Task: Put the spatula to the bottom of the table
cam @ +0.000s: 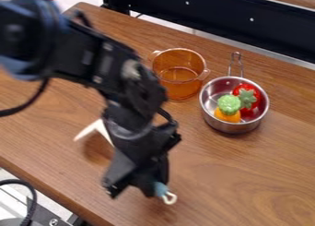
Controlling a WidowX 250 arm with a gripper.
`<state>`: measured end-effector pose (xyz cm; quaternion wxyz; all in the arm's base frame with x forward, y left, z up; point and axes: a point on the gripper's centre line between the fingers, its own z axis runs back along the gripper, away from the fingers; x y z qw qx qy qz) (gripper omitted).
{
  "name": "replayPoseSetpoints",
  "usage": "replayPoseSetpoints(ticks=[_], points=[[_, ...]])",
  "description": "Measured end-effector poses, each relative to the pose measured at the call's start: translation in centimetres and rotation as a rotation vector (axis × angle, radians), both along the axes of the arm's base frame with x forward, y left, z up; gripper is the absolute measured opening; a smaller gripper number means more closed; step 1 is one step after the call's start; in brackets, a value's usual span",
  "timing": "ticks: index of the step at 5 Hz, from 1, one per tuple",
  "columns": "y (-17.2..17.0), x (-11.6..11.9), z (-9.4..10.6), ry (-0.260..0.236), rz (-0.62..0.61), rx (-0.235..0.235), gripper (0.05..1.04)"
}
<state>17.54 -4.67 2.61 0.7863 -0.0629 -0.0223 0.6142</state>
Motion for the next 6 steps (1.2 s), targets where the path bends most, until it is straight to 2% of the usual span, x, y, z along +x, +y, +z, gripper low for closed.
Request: replayPoseSetpoints(ticks=[1, 2, 3, 4, 5, 6], points=[[-2.1, 0.7, -0.4, -0.014, 0.165, 0.017, 0.224], [-3.2, 1.6, -1.2, -0.03, 0.259, 0.048, 0.224], [-3.8, 2.8, -1.2, -0.053, 0.318, 0.032, 0.224], [-4.8, 3.4, -1.6, -0.047, 0.327, 0.027, 0.224], [-5.6, 3.3, -1.7, -0.053, 0.301, 0.016, 0.275], [-5.6, 3.3, -1.8, -0.018, 0.275, -0.022, 0.526]])
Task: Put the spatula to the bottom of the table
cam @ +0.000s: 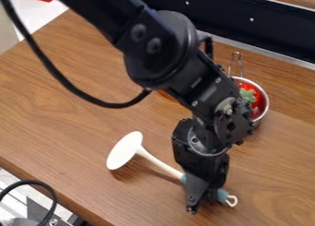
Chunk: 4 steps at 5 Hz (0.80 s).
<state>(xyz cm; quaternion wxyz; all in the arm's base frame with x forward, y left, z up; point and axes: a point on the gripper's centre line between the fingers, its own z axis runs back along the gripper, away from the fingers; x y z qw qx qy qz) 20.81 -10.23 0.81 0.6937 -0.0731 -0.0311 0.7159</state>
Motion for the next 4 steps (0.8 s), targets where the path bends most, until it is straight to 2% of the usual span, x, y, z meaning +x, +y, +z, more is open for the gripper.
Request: replayPoseSetpoints(ticks=[1, 2, 3, 4], points=[[0.3, 0.1, 0.1, -0.004, 0.007, 0.013, 0.808], [0.5, 0.1, 0.8, 0.003, -0.001, -0.019, 0.999], [0.9, 0.3, 2.4, -0.039, -0.05, -0.007, 0.999], [2.2, 1.3, 3.8, -0.075, -0.175, 0.081, 0.999]])
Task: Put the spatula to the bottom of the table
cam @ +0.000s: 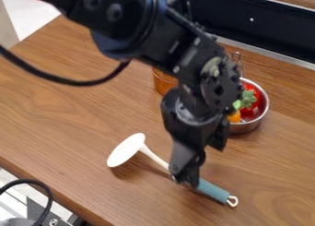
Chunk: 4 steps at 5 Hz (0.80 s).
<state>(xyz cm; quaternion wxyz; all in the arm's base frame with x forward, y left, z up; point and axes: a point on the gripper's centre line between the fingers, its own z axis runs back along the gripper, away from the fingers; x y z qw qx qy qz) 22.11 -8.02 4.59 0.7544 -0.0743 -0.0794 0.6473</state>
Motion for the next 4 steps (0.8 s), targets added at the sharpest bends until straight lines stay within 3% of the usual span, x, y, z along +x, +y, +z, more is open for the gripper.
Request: replayPoseSetpoints(ticks=[1, 2, 4], points=[[2.0, 0.9, 1.2, 0.023, -0.155, 0.102, 0.999], [4.5, 2.2, 1.6, 0.027, -0.319, 0.129, 0.999], [10.9, 4.3, 0.7, 0.004, -0.729, 0.163, 0.999]])
